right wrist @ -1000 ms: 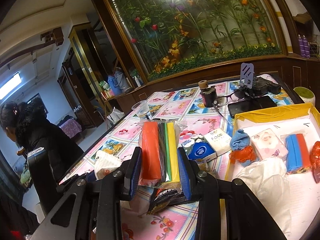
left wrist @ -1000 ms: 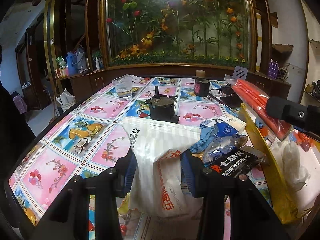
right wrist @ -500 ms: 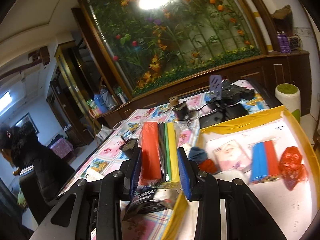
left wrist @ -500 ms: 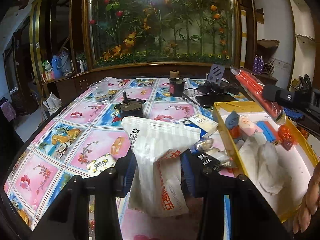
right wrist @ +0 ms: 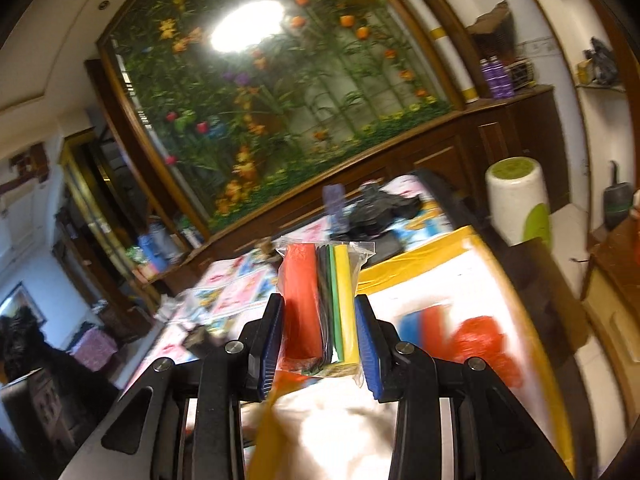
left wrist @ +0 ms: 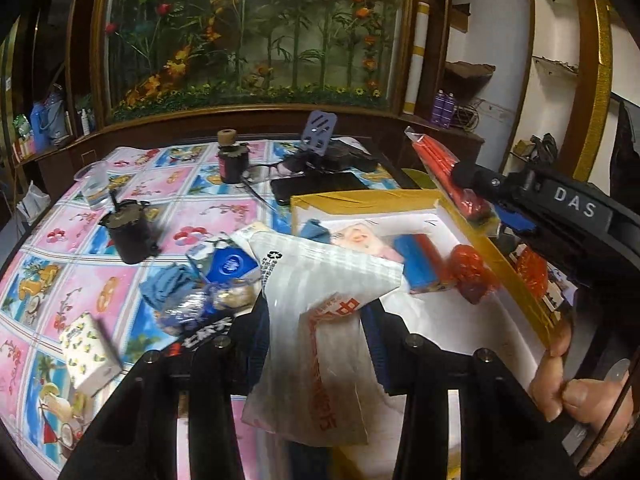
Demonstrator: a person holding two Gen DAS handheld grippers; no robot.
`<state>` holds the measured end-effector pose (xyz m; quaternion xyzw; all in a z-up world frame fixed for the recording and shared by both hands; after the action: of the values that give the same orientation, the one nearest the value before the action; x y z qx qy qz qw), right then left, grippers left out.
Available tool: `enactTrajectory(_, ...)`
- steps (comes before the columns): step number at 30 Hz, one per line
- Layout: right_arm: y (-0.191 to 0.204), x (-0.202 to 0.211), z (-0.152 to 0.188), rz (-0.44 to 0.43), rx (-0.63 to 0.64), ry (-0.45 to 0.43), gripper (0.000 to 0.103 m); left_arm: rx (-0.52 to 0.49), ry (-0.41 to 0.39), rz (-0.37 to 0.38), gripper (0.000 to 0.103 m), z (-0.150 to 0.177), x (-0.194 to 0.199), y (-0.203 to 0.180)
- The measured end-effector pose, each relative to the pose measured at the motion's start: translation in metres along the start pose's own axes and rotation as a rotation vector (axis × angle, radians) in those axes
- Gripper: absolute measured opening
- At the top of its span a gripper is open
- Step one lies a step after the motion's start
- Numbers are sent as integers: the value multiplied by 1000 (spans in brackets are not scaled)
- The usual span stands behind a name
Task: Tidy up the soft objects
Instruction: 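Carry the bags in the left tool and strip pack in the right tool over the box, then open the right tool to drop the strip pack while the left tool releases the bags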
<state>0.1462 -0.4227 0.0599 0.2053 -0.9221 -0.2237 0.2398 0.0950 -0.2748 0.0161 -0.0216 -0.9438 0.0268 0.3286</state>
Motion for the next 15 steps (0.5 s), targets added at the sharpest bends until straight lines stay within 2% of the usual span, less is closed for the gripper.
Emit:
enactTrajectory(3,-19,-2,-1,80,-13,20,37,-13,42,67,41,6,-8,-25)
enactTrajectory(7,-42,-13,7,141,-60,98,37,-42,94,122,41,20,-20,-50)
enactTrajectory(15,-50,-19,13,215,-17,157,37,-3,196,174,41,42,-45,-52)
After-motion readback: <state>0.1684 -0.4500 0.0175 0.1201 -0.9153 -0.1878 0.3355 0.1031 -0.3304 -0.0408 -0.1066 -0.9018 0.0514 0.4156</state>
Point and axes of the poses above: each gripper's, at about its wrist camera, not at the fingertips, and x roughly against the way its jaws point, y to its left, z to its underside, the point moved 9 cm from there along -x, roughly the way its jaws point, and after that the axes turned 3 degrees about -z, right-handed, at the moved point
